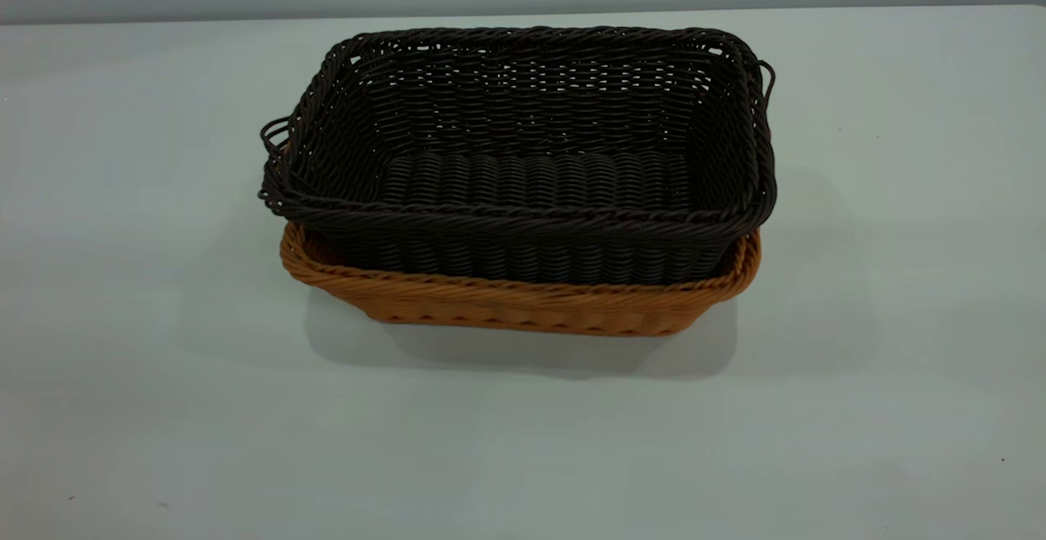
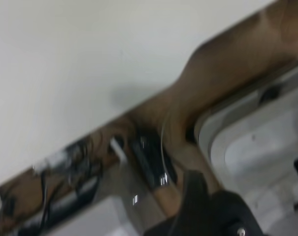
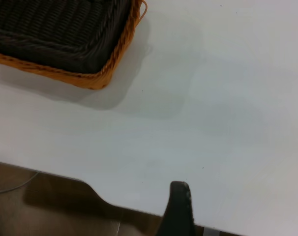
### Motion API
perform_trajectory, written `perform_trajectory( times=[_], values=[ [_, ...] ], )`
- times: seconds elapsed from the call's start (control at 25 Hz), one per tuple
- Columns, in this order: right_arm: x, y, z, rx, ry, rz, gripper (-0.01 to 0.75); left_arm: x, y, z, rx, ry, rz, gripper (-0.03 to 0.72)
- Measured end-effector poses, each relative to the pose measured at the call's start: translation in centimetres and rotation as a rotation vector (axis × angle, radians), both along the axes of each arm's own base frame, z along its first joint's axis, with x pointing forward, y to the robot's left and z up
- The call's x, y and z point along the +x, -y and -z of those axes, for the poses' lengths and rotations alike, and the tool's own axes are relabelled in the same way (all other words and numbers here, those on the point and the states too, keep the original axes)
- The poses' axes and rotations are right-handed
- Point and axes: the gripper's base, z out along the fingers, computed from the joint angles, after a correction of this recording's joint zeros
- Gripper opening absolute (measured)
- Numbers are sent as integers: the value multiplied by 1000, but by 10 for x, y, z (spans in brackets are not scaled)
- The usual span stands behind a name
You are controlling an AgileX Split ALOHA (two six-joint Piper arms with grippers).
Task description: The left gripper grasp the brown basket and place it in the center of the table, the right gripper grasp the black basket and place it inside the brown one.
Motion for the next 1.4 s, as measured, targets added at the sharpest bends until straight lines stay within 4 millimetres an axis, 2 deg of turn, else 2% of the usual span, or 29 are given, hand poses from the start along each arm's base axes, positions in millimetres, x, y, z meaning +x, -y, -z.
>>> perform_trajectory(
  times=[0.6,0.8,1.04,1.2,1.4],
  values=[
    [0,0,0,1,5,6,563,-46,-28,-19,-196,337,-10,500],
    [-7,5,-1,11,56,162,563,-48,-33,-19,-174,371,-177,500],
    [-29,7,-3,31,216,260,563,-49,-37,-19,-134,395,-398,500],
    [-33,7,-2,33,232,260,563,-54,-39,-20,-132,438,-460,500],
    [-33,7,-2,33,232,260,563,-71,-40,-20,-162,548,-471,500]
  ],
)
